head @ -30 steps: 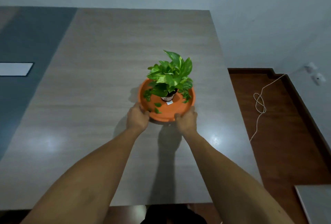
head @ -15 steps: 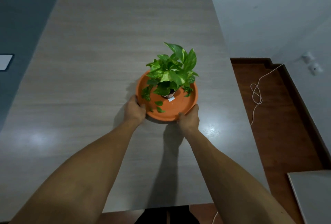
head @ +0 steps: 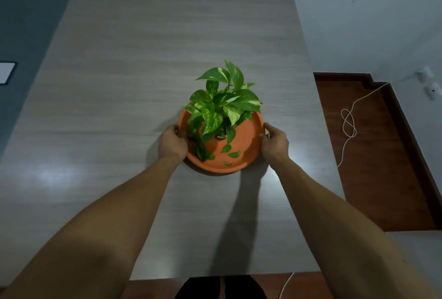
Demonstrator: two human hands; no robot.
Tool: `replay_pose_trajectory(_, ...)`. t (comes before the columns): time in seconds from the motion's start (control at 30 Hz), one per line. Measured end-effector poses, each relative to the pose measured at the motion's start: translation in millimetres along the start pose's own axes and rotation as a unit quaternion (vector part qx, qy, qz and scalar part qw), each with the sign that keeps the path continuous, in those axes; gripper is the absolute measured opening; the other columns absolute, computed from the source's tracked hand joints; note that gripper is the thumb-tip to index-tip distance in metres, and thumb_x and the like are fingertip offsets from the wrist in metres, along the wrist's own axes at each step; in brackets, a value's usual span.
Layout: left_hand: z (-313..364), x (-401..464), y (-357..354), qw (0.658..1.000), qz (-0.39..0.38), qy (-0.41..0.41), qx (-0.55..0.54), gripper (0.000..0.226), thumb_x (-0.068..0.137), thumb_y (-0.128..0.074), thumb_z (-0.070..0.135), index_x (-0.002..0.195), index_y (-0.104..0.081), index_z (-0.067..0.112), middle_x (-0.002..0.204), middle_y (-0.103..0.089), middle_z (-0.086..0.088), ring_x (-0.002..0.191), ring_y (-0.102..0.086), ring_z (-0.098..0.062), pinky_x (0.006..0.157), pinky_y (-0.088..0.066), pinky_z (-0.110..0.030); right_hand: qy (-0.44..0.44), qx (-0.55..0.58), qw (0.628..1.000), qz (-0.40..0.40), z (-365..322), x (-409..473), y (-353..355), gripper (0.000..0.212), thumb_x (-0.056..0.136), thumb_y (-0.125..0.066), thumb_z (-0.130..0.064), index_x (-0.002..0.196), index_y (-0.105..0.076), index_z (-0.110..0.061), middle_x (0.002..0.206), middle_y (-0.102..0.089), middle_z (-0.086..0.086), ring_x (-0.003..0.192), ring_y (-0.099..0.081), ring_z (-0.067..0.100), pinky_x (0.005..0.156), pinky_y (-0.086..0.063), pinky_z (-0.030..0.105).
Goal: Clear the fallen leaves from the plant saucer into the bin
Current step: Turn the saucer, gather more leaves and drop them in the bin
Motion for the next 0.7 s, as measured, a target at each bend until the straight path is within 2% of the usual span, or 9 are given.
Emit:
replay_pose_trajectory(0.07, -2.0, -0.1, 1.6, 1.0, 0.012, -0.003, 0.002, 0.03, 0.094, -0.057, 0.024, 0.117, -0.065, 0.007, 0.113, -0.071, -0.019, 0.107, -0.065, -0.038, 0.093, -0.052, -0.043, 0.007, 0.003, 1.0, -0.017, -1.0, 9.9, -1.6, 0.046, 0.096, -0.056, -0.012, 0.141, -0.058, -0.017, 0.131, -0.068, 0.009, 0.121, -0.063, 0.027, 0.109, -0.048, 0.036)
replay_pose_trajectory(0.17, -9.0, -4.8, 4.3, 0.999, 0.03, 0.015, 0.007, 0.027, 0.093, -0.058, 0.023, 0.112, -0.068, 0.007, 0.109, -0.072, -0.019, 0.104, -0.065, -0.038, 0.088, -0.05, -0.039, 0.012, 0.012, 0.999, -0.035, -3.9, 19.5, -4.5, 0.044, 0.097, -0.056, -0.012, 0.141, -0.058, -0.018, 0.136, -0.066, 0.009, 0.124, -0.062, 0.027, 0.11, -0.049, 0.045)
replay_pose_trajectory(0.33, -22.7, -17.5, 1.0, 0.994, 0.053, 0.084, -0.04, 0.027, 0.092, -0.058, 0.024, 0.112, -0.069, 0.01, 0.108, -0.073, -0.015, 0.103, -0.066, -0.036, 0.087, -0.05, -0.036, 0.001, 0.007, 0.998, -0.059, 3.5, 12.1, -6.9, 0.051, 0.099, -0.053, -0.018, 0.149, -0.046, -0.016, 0.139, -0.062, 0.013, 0.124, -0.061, 0.03, 0.109, -0.049, 0.048)
replay_pose_trajectory(0.4, -24.9, -25.3, -1.1, 0.99, 0.065, 0.112, -0.065, 0.025, 0.09, -0.058, 0.023, 0.107, -0.071, 0.01, 0.104, -0.073, -0.016, 0.099, -0.067, -0.037, 0.087, -0.055, -0.039, -0.009, 0.018, 0.997, -0.071, 11.0, 5.6, -8.4, 0.049, 0.097, -0.053, -0.019, 0.146, -0.049, -0.018, 0.131, -0.066, 0.016, 0.118, -0.064, 0.034, 0.103, -0.053, 0.051)
replay_pose_trajectory(0.47, -27.9, -32.1, -7.7, 0.982, 0.065, 0.14, -0.105, 0.024, 0.086, -0.057, 0.02, 0.102, -0.072, 0.01, 0.1, -0.073, -0.017, 0.094, -0.068, -0.038, 0.084, -0.058, -0.046, -0.016, 0.041, 0.995, -0.092, 16.0, -0.4, -11.2, 0.044, 0.092, -0.053, -0.016, 0.136, -0.056, -0.018, 0.113, -0.071, 0.02, 0.1, -0.071, 0.037, 0.088, -0.06, 0.052)
replay_pose_trajectory(0.53, -33.5, -36.9, -17.5, 0.973, 0.056, 0.169, -0.146, 0.026, 0.085, -0.054, 0.018, 0.103, -0.07, 0.008, 0.101, -0.073, -0.019, 0.093, -0.069, -0.038, 0.083, -0.059, -0.051, -0.018, 0.069, 0.992, -0.107, 15.4, -5.1, -12.1, 0.038, 0.088, -0.055, -0.012, 0.125, -0.06, -0.014, 0.097, -0.072, 0.02, 0.083, -0.075, 0.034, 0.076, -0.065, 0.048)
replay_pose_trajectory(0.63, -39.5, -48.1, -31.8, 0.959, 0.042, 0.199, -0.199, 0.026, 0.087, -0.051, 0.018, 0.104, -0.069, 0.01, 0.1, -0.072, -0.019, 0.088, -0.071, -0.036, 0.076, -0.061, -0.053, -0.011, 0.093, 0.99, -0.102, 10.2, -7.1, -10.2, 0.026, 0.084, -0.06, -0.008, 0.109, -0.065, -0.016, 0.092, -0.073, 0.019, 0.082, -0.075, 0.033, 0.077, -0.065, 0.045)
replay_pose_trajectory(0.7, -39.7, -57.2, -36.0, 0.948, 0.039, 0.213, -0.233, 0.024, 0.09, -0.051, 0.017, 0.106, -0.068, 0.011, 0.097, -0.073, -0.017, 0.074, -0.072, -0.031, 0.066, -0.063, -0.051, -0.021, 0.099, 0.99, -0.093, 10.7, -4.0, -8.4, 0.035, 0.086, -0.063, -0.008, 0.12, -0.066, -0.018, 0.1, -0.074, 0.017, 0.089, -0.074, 0.033, 0.085, -0.062, 0.047)
Point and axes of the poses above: each hand's wrist, its own x-axis towards the middle knuckle, its own y-axis out of the back of the hand, z = x × y, the point moved 10 cm from there along x, towards the middle knuckle
